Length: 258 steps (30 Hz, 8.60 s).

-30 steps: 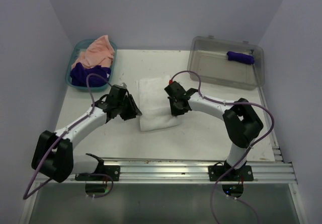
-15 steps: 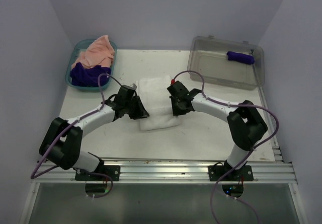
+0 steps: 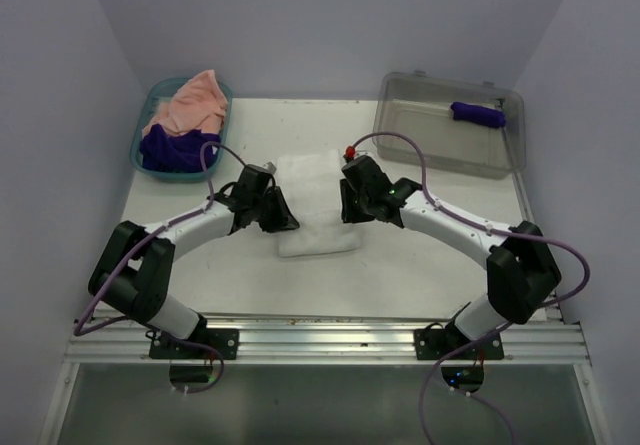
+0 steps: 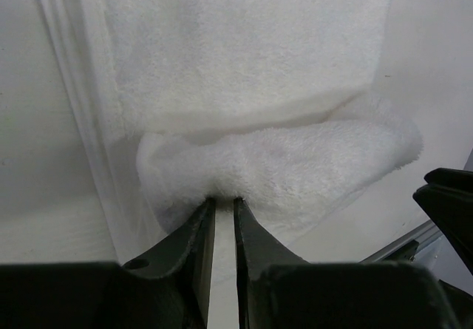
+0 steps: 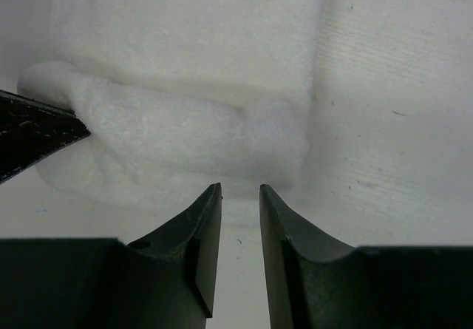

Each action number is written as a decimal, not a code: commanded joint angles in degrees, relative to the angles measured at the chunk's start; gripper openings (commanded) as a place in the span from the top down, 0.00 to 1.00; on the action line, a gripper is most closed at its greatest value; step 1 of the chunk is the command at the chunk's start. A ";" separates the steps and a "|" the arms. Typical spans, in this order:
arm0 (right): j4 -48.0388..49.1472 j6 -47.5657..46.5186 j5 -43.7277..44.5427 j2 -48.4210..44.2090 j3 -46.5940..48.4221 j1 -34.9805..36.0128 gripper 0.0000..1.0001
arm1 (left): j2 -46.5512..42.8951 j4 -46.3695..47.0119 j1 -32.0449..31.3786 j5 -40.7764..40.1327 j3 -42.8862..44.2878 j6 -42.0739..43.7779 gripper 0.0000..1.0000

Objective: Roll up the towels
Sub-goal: Roll the towel

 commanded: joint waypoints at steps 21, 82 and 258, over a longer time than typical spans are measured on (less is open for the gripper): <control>9.19 8.79 -0.85 11.01 -10.21 11.97 0.87 | 4.03 -1.43 1.06 -3.98 1.01 5.97 0.80; 25.96 4.16 -5.31 3.01 -13.55 21.49 1.00 | -9.49 -11.98 14.41 12.72 8.31 12.48 0.34; 23.58 19.45 -4.17 -15.44 -27.87 19.82 1.00 | -2.47 1.82 -0.09 7.62 -5.85 2.28 0.45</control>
